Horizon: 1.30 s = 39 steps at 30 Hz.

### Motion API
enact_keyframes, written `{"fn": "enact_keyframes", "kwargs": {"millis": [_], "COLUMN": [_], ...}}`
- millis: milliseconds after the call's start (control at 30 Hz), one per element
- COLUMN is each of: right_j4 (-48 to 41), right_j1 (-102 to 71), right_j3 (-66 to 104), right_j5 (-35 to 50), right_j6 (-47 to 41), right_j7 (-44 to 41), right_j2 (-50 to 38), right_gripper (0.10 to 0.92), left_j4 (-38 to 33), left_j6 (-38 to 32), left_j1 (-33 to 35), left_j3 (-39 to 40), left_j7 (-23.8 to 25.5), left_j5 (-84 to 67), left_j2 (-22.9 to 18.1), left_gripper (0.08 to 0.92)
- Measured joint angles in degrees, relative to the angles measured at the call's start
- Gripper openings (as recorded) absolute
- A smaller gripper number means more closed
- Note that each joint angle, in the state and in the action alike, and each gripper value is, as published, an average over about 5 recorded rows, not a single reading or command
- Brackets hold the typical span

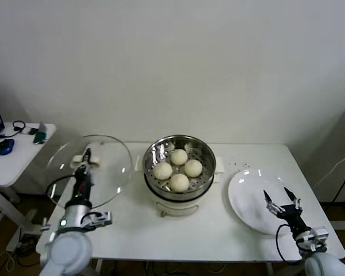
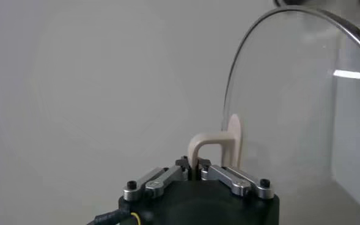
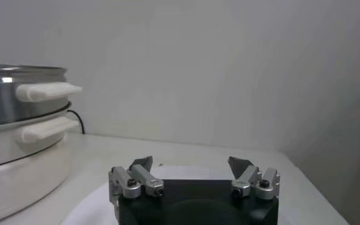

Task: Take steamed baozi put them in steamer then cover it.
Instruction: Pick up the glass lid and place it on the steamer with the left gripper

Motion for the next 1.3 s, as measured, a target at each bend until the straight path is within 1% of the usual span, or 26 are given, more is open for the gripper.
{"fn": "enact_keyframes", "kwargs": {"millis": [133, 233, 400, 567, 733, 867, 1100, 1300], "right_j4": [-0.53, -1.01, -1.57, -2.21, -2.85, -3.07, -3.43, -3.62], "right_j1": [1.18, 1.98, 2.87, 3.48, 3.81, 3.83, 3.78, 3.96], "right_j3": [-0.85, -1.15, -1.32, -1.29, -1.09, -0.77, -0.25, -0.09], "right_j5": [-0.71, -1.20, -1.94, -2.63, -3.11, -3.26, -3.49, -3.79], "right_j6": [-0.06, -0.06, -0.03, 0.15, 0.38, 0.46, 0.58, 0.72], "right_j7": [0.36, 0.56, 0.83, 0.92, 0.95, 0.95, 0.95, 0.91], "right_j2": [0.01, 0.07, 0.26, 0.66, 0.97, 1.06, 1.27, 1.90], "right_gripper": [0.823, 0.823, 0.823, 0.823, 0.823, 0.823, 0.823, 0.823], "left_j4": [-0.39, 0.00, 2.15, 5.48, 9.49, 12.56, 17.15, 20.11], "left_j6": [3.26, 5.46, 8.60, 10.69, 11.30, 11.29, 11.29, 11.27], "left_j1": [-4.62, -8.47, -14.71, -20.26, -24.64, -26.80, -28.23, -28.91], "left_j3": [5.85, 10.20, 16.87, 22.58, 26.98, 29.08, 30.91, 31.77], "left_j7": [3.44, 6.34, 10.91, 13.90, 15.63, 16.43, 16.62, 16.30], "left_j5": [1.69, 3.37, 6.17, 8.30, 10.30, 11.39, 12.14, 12.24], "left_j2": [-0.16, -1.13, -4.09, -7.86, -12.35, -15.87, -21.16, -24.14], "left_gripper": [0.154, 0.154, 0.154, 0.154, 0.154, 0.154, 0.154, 0.154]}}
